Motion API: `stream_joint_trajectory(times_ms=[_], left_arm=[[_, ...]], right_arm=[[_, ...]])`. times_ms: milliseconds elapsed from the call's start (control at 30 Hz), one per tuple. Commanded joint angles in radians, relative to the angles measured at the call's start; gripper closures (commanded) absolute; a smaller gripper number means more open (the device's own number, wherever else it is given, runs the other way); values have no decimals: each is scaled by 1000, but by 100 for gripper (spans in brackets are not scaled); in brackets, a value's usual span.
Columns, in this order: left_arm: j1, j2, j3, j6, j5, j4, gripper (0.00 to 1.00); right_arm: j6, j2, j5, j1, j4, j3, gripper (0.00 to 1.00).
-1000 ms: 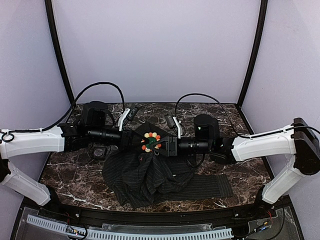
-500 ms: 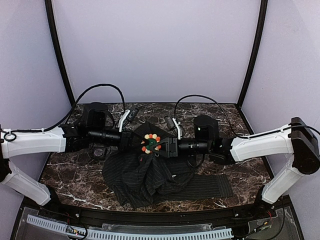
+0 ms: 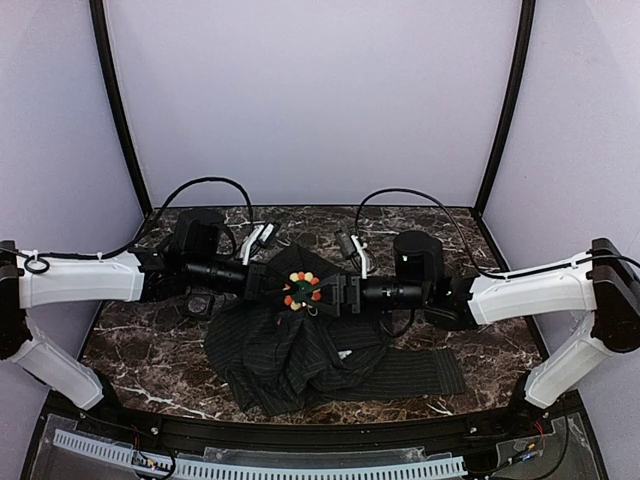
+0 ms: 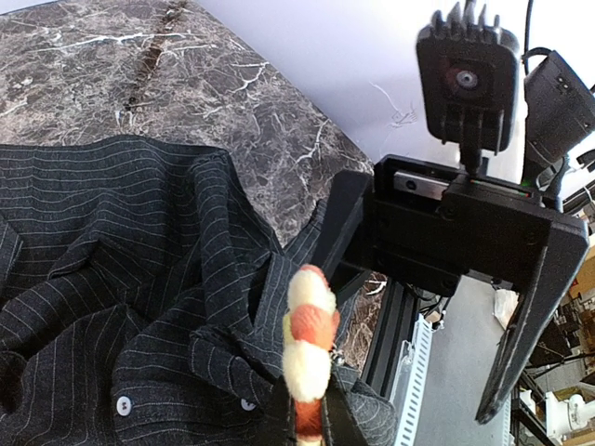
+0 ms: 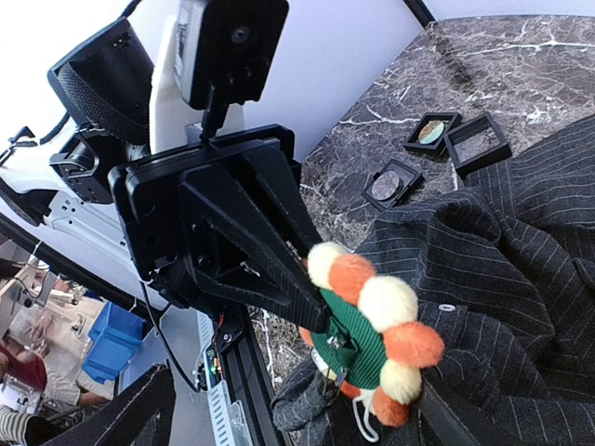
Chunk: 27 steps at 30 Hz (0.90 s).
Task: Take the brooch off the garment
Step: Open the brooch with the crumpled clothing.
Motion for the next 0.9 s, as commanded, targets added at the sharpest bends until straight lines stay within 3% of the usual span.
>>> stream_joint_trajectory(times_ms=[0, 200, 367, 867], left_arm=[[15, 7, 20, -30, -11, 0, 99], [24, 11, -3, -64, 30, 63, 99], [24, 4, -11, -65, 37, 80, 99], [24, 4, -15, -77, 56, 96, 99]], right_arm=[[-29, -77, 106, 2, -47, -31, 16], [4, -69, 110, 6, -9, -72, 22], [4, -26, 173, 10, -107, -20, 29], [3, -1, 255, 14, -176, 36, 35]])
